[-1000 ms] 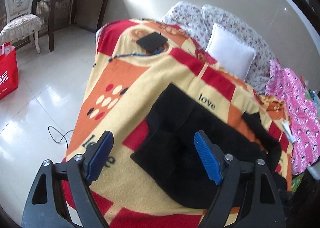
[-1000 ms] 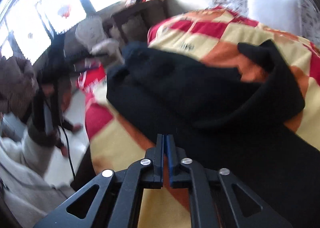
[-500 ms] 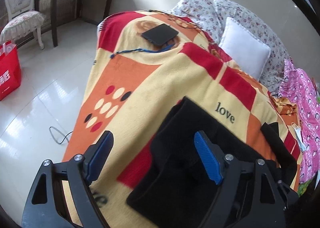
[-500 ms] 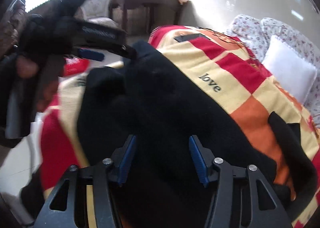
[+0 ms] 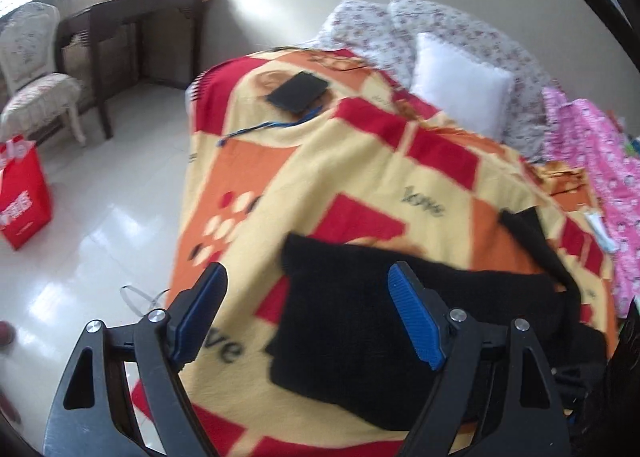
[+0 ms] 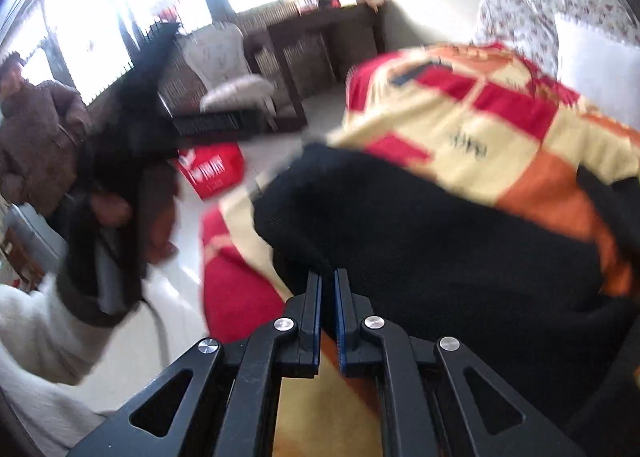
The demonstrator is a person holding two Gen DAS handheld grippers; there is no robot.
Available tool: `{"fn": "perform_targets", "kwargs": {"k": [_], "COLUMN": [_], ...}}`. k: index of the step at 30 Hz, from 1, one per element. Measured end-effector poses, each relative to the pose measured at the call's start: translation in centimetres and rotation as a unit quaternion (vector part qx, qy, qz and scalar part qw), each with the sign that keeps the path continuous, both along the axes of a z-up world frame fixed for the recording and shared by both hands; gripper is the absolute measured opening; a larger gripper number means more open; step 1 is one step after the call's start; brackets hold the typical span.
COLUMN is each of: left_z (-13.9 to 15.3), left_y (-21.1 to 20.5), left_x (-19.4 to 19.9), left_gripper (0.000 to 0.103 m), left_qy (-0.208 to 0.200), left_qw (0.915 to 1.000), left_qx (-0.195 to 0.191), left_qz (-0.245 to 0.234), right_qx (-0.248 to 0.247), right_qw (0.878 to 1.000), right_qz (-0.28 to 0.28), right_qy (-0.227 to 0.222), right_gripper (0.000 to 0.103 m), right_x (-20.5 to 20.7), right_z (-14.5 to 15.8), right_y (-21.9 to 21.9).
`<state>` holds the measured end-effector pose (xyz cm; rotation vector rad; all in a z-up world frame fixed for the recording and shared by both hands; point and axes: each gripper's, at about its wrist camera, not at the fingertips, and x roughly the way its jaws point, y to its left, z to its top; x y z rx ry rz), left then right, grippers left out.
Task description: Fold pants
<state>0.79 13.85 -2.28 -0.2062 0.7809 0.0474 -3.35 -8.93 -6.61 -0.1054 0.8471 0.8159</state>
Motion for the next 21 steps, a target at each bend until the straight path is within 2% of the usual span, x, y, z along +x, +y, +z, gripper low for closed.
{"fn": "perform_targets", "kwargs": {"k": [2, 3, 4, 5, 6, 7, 9, 10, 12, 14, 17, 19, 20, 21], "left_z": [-0.8, -0.8, -0.5, -0.2, 0.1, 0.4, 0.7, 0.8, 0.7, 0.2, -1.0, -1.9, -2.3, -2.5], "left_y": [0.2, 0.2, 0.1, -0.1, -0.3, -0.6, -1.6, -2.4, -3.6, -5.0, -6.9, -8.0, -8.6, -8.9], "left_x": [0.3, 0.1, -0.3, -0.5, -0.7, -1.0, -1.1, -1.0, -0.7, -0.3, 0.4, 0.8, 0.9, 0.9], "left_gripper": [0.083, 0.083, 0.083, 0.083, 0.083, 0.083, 0.083, 0.083, 0.083, 0.083, 0.083, 0.083, 0.083, 0.083], "left_qy": [0.018, 0.017, 0.008, 0.001, -0.006, -0.014, -0.02, -0.021, -0.021, -0.015, -0.002, 0.009, 0.011, 0.012], "left_qw": [0.9998, 0.9998, 0.9999, 0.9999, 0.9998, 0.9996, 0.9993, 0.9992, 0.9989, 0.9984, 0.9978, 0.9972, 0.9969, 0.9966], "left_qx": [-0.007, -0.013, -0.015, -0.016, -0.018, -0.023, -0.024, -0.023, -0.021, -0.017, -0.004, 0.009, 0.023, 0.037], "left_qz": [0.004, 0.003, 0.001, 0.0, -0.002, -0.008, -0.02, -0.027, -0.037, -0.052, -0.067, -0.073, -0.074, -0.073], "right_qx": [-0.001, 0.012, 0.026, 0.031, 0.036, 0.037, 0.026, 0.009, -0.058, -0.133, -0.161, -0.196, -0.199, -0.19], "right_qw": [0.999, 0.999, 0.998, 0.998, 0.998, 0.998, 0.995, 0.992, 0.981, 0.965, 0.956, 0.946, 0.946, 0.949], "right_qz": [-0.02, -0.024, -0.031, -0.032, -0.035, -0.054, -0.092, -0.119, -0.169, -0.212, -0.237, -0.246, -0.247, -0.246], "right_qy": [0.03, 0.036, 0.047, 0.047, 0.035, 0.009, -0.023, -0.039, -0.069, -0.083, -0.07, -0.073, -0.066, -0.048], "right_gripper": [0.012, 0.015, 0.026, 0.033, 0.046, 0.053, 0.054, 0.059, 0.069, 0.069, 0.069, 0.068, 0.066, 0.042], "right_x": [0.9, 1.2, 1.2, 1.2, 1.1, 1.1, 1.7, 2.5, 4.6, 7.2, 11.1, 13.6, 14.0, 15.0], "right_z": [-2.2, -2.2, -1.7, -1.1, -0.1, 1.3, 3.0, 3.7, 4.0, 3.3, 1.9, 0.7, 0.1, -0.4], "right_y": [0.1, -0.2, -0.9, -1.3, -2.0, -3.2, -5.0, -6.0, -7.1, -7.7, -8.7, -8.6, -9.0, -9.4]}}
